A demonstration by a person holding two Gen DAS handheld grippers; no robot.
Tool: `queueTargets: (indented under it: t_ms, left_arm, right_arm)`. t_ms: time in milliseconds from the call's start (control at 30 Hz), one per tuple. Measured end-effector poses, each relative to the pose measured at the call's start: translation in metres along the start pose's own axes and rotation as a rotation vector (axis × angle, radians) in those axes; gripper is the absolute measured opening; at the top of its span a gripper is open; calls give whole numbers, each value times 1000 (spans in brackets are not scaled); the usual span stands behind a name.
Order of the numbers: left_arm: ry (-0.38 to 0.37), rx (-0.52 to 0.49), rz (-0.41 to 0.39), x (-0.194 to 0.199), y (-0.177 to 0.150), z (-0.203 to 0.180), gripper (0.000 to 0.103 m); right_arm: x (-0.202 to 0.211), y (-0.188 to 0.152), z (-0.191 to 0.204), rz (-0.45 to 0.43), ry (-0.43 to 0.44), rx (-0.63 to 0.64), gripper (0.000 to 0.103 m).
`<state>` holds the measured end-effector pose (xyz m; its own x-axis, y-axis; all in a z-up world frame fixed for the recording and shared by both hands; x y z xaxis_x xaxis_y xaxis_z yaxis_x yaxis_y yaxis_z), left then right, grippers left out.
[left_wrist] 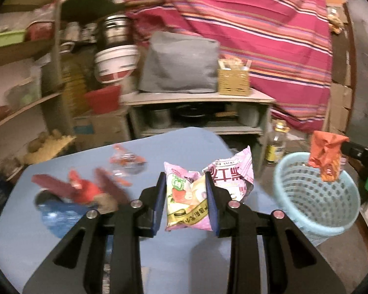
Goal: Collect trash
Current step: 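Carry the pink bag and orange wrapper over the light blue basket with both tools, then open the left tool over the basket while the right tool releases the orange wrapper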
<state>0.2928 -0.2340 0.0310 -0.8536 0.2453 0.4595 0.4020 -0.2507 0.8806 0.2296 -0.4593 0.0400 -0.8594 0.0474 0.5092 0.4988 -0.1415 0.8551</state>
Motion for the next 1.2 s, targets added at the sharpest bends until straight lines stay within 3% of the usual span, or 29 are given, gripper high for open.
queueTargets:
  t_ms: [267, 533, 767, 1100, 1200]
  left_arm:
    - [-117, -36, 5, -26, 16, -96, 31]
    - [-178, -61, 53, -62, 20, -162, 32]
    - [-197, -34, 91, -82, 17, -177, 38]
    - [-211, -16, 105, -78, 20, -162, 74]
    - [-208, -10, 100, -73, 22, -154, 74]
  right_arm:
    - [-9, -21, -78, 43, -62, -120, 2]
    - [-2, -27, -100, 35, -70, -167, 2]
    - [-12, -24, -103, 47, -53, -193, 2]
    - [-21, -22, -102, 53, -52, -219, 4]
    - [-26, -24, -101, 63, -59, -234, 6]
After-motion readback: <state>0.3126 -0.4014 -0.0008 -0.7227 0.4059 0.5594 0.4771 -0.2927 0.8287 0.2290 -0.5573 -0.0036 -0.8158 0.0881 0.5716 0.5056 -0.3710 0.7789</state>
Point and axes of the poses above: each gripper's, at about its wrist camera, not at the fingertips, and x roughly against the way its jaws point, z to its left, y to its top, the point moved 8 cm from there along -x, roughly the way its jaws point, and after that the axes turned 3 degrees about -x, right-handed, at the moved point
